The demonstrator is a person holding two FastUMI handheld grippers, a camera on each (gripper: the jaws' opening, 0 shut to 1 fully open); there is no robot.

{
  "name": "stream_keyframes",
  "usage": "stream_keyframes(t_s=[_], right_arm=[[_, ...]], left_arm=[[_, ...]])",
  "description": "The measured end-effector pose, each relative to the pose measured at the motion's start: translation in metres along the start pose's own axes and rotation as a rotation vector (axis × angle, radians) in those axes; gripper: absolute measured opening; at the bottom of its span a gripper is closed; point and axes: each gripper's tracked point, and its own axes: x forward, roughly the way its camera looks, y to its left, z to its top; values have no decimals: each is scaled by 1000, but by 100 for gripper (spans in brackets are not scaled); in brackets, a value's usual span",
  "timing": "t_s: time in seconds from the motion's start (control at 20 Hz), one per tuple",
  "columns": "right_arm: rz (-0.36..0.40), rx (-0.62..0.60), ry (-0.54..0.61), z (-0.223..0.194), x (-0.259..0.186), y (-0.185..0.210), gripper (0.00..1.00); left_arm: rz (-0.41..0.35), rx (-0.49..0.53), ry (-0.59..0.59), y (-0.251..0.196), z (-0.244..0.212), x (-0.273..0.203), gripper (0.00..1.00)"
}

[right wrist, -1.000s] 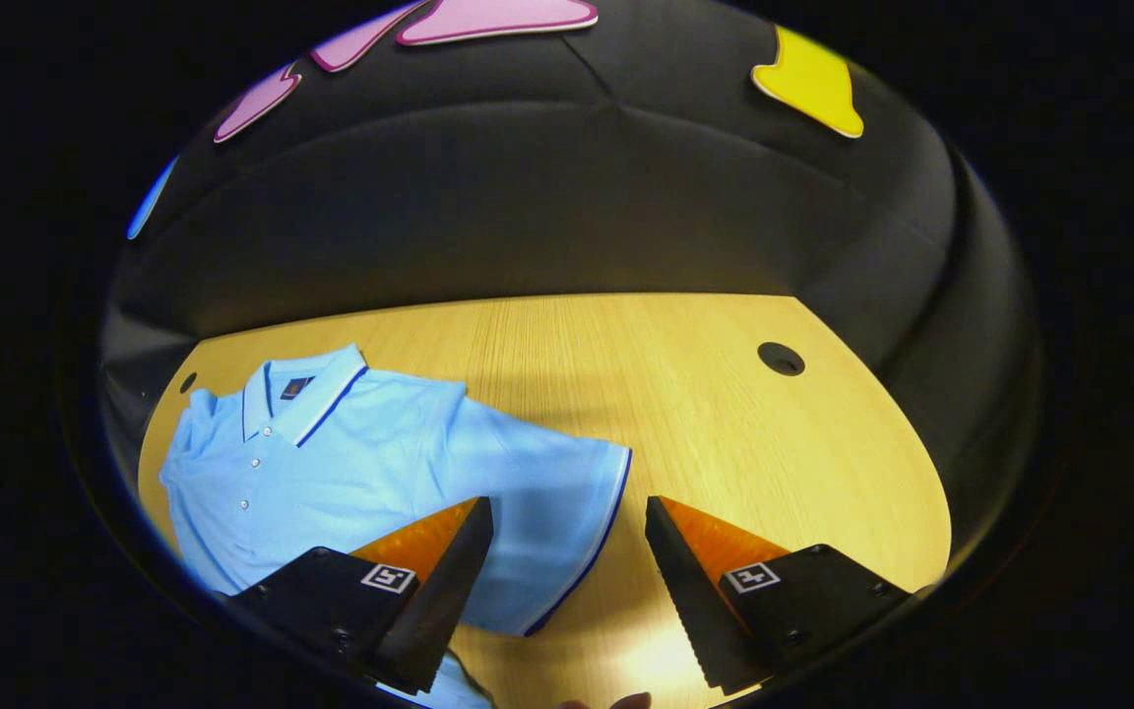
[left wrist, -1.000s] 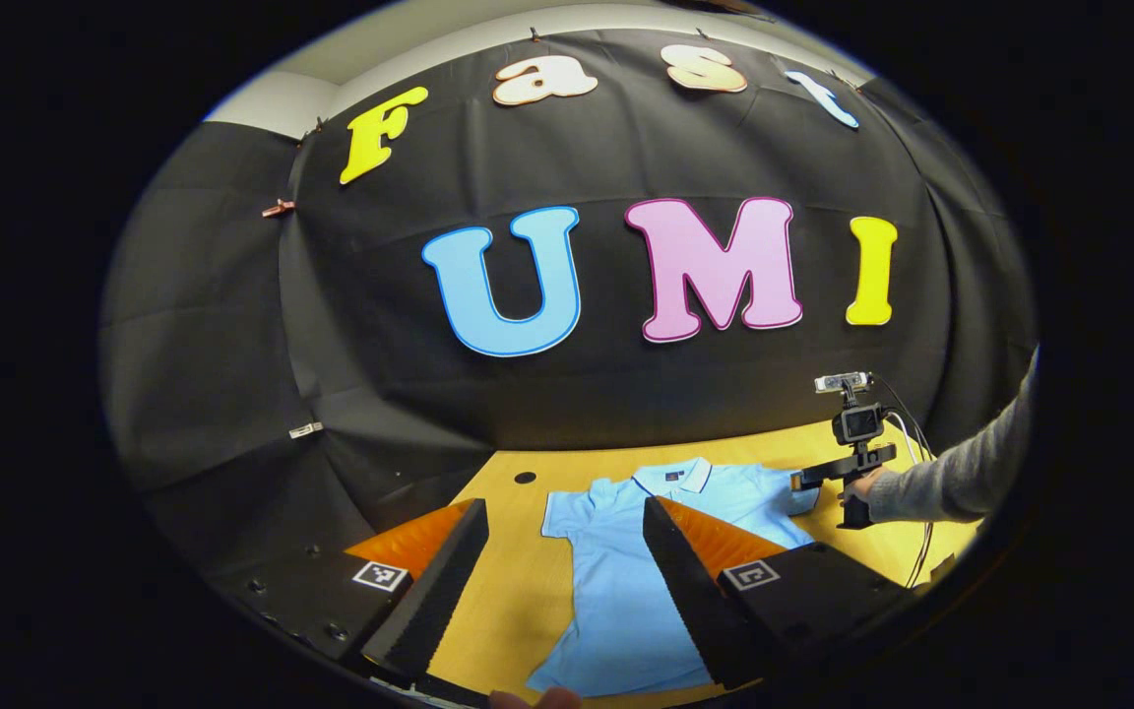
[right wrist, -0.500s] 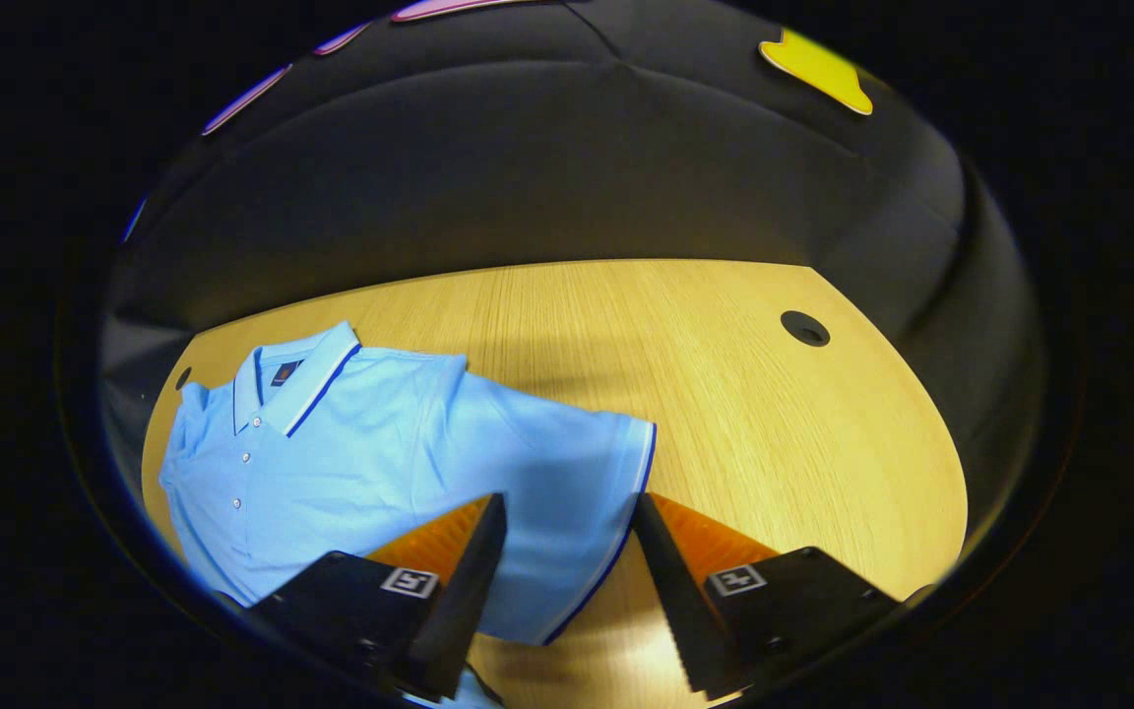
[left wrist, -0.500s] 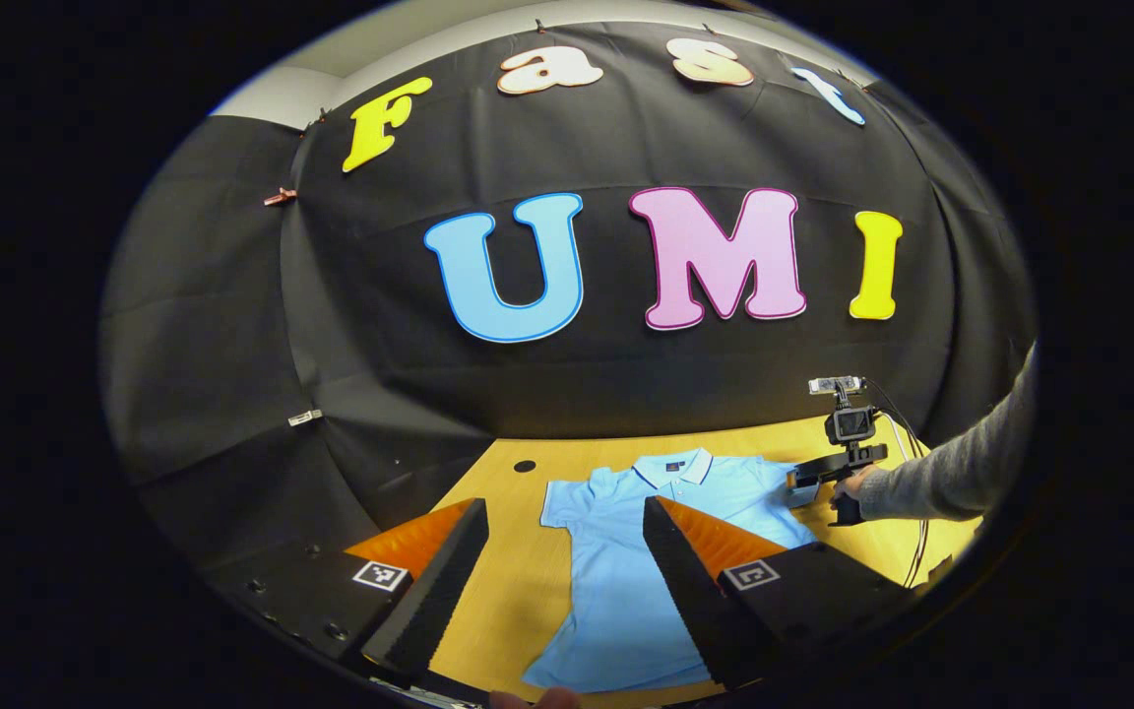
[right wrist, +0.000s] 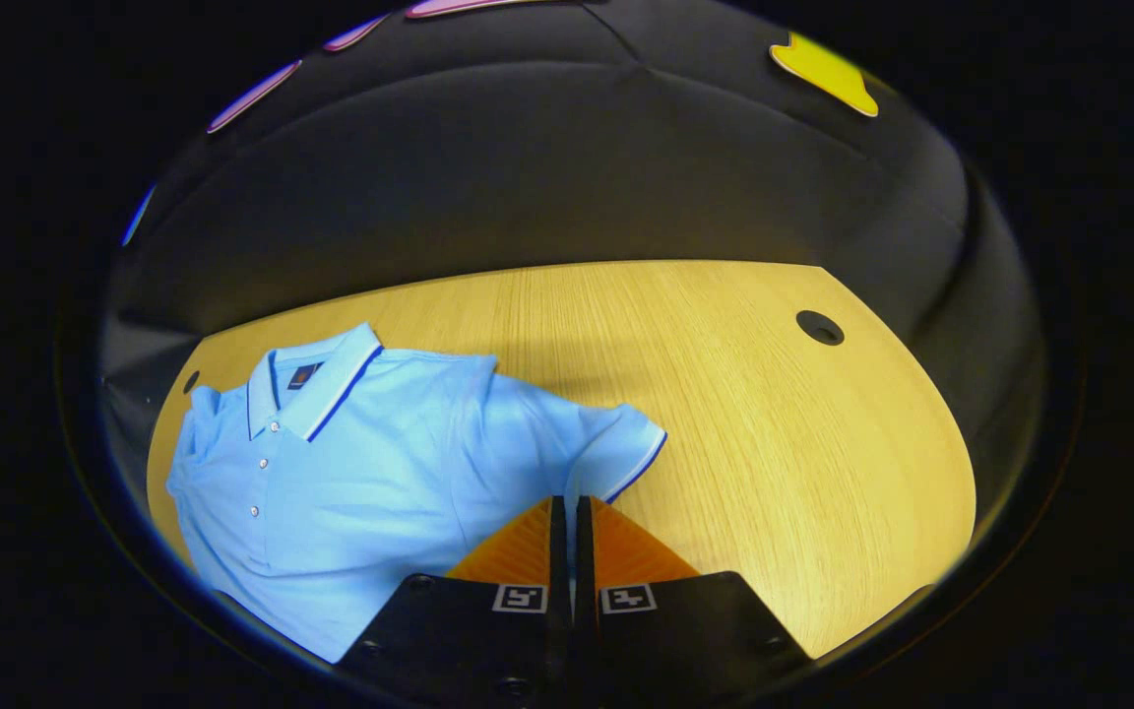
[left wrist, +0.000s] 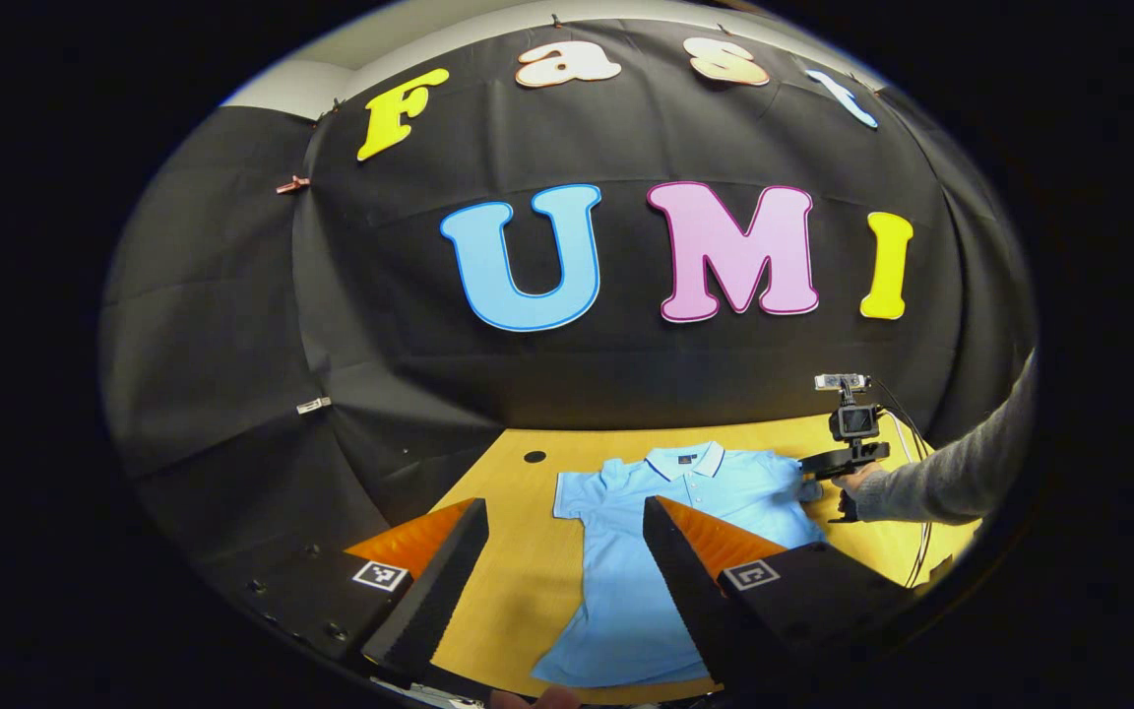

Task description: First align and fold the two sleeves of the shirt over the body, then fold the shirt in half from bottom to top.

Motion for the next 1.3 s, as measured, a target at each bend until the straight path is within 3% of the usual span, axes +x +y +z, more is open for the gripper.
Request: stream_keyframes(t_s=[0.25,0.5,0.95,1.3], right_arm=[[14,-3,-34,10,-8,6,5],[65,9,-124,39,-30,36,5],[242,-90,-152,33,-70,154,5],[342,-184,-85,-8,-75,235,5]], left_arm=[[-5,-5,3,6,-2,4,100],[-19,-12,2,12,-4,8,100],[-2,-43,4,38,-10,5,100],[28,-60,15,56,-20,-4,100]])
